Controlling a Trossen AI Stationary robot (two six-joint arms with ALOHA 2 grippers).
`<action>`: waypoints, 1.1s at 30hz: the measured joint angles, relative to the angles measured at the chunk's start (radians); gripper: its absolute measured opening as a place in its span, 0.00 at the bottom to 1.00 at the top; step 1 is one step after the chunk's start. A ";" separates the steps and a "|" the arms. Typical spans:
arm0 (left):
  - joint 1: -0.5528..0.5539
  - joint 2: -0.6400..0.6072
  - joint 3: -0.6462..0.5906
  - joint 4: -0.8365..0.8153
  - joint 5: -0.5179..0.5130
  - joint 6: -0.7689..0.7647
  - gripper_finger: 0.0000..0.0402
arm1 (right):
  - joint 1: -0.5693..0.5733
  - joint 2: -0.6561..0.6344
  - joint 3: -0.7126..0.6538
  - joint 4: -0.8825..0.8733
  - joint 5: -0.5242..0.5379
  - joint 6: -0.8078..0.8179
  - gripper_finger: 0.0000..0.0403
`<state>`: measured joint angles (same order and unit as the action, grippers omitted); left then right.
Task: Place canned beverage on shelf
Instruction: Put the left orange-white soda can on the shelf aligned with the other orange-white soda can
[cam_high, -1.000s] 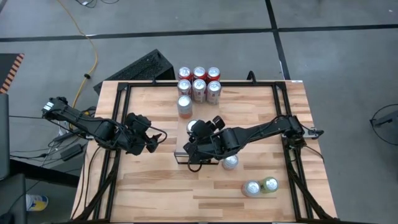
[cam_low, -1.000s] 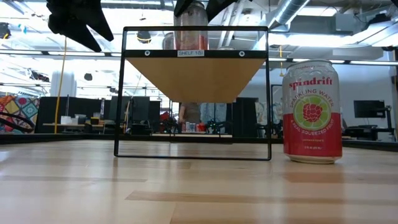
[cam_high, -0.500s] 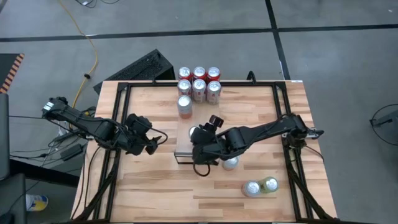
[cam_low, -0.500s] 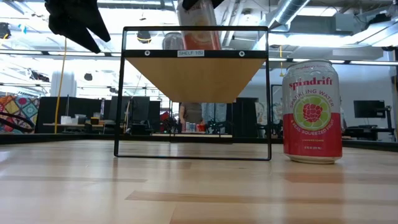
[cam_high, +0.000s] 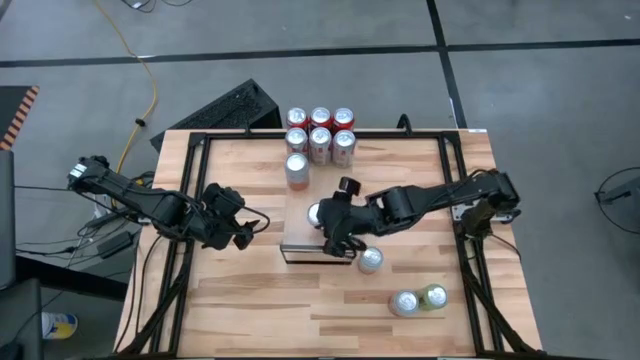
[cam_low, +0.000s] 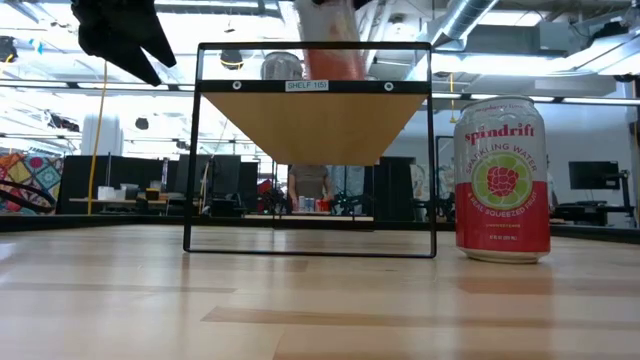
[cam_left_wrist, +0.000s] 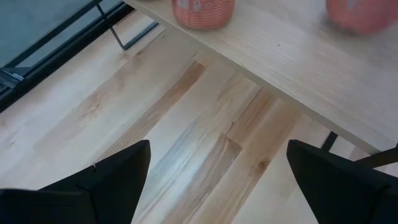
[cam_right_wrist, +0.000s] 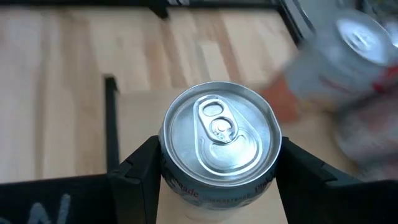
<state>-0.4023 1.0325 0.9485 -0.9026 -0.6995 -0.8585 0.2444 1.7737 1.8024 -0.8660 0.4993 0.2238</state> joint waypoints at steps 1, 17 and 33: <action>0.000 0.000 0.000 0.000 0.000 0.000 0.90 | -0.007 -0.020 -0.044 0.072 -0.024 -0.029 0.57; 0.000 0.000 0.000 0.003 0.003 -0.040 0.90 | -0.184 -0.262 -0.389 0.389 -0.313 -0.280 0.57; 0.000 0.000 0.000 0.003 -0.041 -0.081 0.90 | -0.319 -0.283 -0.389 0.318 -0.519 -0.437 0.58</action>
<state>-0.4023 1.0325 0.9485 -0.8997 -0.7406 -0.9394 -0.0746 1.4910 1.4136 -0.5478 -0.0193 -0.2130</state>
